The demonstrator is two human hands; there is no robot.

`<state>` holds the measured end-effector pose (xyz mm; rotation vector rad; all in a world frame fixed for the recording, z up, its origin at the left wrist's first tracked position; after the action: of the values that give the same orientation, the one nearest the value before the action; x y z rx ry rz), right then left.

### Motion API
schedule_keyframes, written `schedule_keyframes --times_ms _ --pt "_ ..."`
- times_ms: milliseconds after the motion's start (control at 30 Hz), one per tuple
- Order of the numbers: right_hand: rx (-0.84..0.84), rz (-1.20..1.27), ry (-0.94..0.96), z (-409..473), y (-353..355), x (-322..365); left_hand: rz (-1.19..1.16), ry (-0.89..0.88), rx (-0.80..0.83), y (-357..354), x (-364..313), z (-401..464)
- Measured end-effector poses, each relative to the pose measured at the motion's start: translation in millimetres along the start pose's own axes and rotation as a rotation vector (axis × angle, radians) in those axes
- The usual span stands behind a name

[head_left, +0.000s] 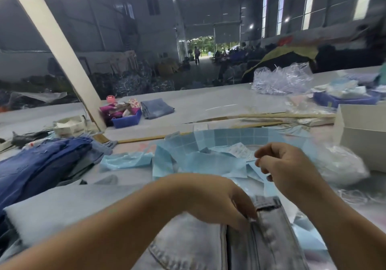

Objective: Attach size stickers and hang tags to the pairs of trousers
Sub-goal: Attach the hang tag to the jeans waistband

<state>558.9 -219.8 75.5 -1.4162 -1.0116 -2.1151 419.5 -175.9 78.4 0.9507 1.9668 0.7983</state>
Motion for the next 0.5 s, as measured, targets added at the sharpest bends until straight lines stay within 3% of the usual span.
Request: schedule_keyframes --times_ms 133,267,333,400,500 --pt "0.106 -0.158 -0.014 55.0 -38.0 11.8 -0.125 0.121 0.053 48.2 26.6 38.3" --pt "0.217 -0.306 -0.187 102.2 -92.3 -28.6 0.542 0.346 -0.224 103.7 88.1 76.8" --pt "0.314 -0.428 -0.257 109.9 -119.2 -59.7 0.690 0.432 -0.244 105.3 126.8 98.6" --pt "0.348 -0.499 -0.298 112.2 -136.6 -90.4 0.592 0.465 -0.265 95.7 170.7 123.0" --pt "0.293 -0.481 -0.372 121.1 -145.9 -123.1 0.188 0.468 -0.542 81.9 233.6 143.7"
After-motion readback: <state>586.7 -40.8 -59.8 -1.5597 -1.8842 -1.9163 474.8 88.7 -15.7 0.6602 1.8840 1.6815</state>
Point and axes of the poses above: each hand's wrist, its own z-axis towards the middle knuckle, its own y-axis out of the back of the hand, x = y × z, the point moved 7 cm from there along z, towards the middle knuckle, and after that the axes turned 3 degrees about x, right-handed, at the moved point
